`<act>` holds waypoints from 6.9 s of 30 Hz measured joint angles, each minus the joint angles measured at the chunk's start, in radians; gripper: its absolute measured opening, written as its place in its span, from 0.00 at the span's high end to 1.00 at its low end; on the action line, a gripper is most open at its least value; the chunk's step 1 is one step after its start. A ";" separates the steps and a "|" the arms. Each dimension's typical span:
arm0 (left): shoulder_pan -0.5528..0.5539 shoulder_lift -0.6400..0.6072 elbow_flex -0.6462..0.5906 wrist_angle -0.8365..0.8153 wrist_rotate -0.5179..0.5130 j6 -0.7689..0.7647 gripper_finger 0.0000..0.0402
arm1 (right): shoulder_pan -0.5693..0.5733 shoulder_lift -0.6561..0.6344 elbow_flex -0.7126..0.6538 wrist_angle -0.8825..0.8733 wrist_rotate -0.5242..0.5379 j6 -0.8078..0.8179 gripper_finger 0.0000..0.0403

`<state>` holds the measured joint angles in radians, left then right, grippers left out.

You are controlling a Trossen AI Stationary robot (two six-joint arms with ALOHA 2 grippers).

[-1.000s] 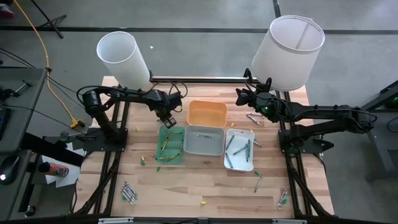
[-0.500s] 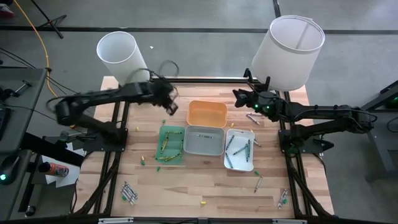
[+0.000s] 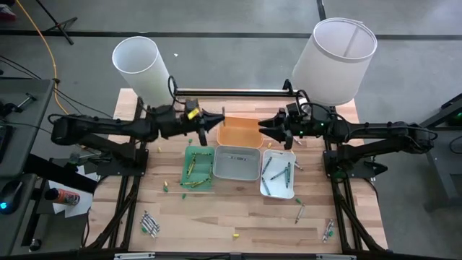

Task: Sort crayons
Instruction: Put the gray crayon into the yellow bin, then put the white crayon into the gray bin

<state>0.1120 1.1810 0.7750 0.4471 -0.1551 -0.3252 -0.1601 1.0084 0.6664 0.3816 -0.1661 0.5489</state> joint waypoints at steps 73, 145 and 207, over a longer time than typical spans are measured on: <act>0.281 0.039 0.265 -0.508 0.528 0.309 0.51 | -0.022 0.235 0.000 -1.210 0.443 0.752 0.52; 0.224 -0.040 -0.129 0.080 0.410 -0.109 0.51 | 0.159 0.092 0.081 -0.178 0.306 -0.095 1.00; -0.855 0.176 0.375 -1.557 0.185 -0.121 0.51 | 0.273 0.078 0.331 -1.049 0.507 -0.134 0.38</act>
<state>-0.7430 1.3574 1.1500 -1.1096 0.0298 -0.4463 0.1124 1.0864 0.9970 -0.6674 0.3412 0.4145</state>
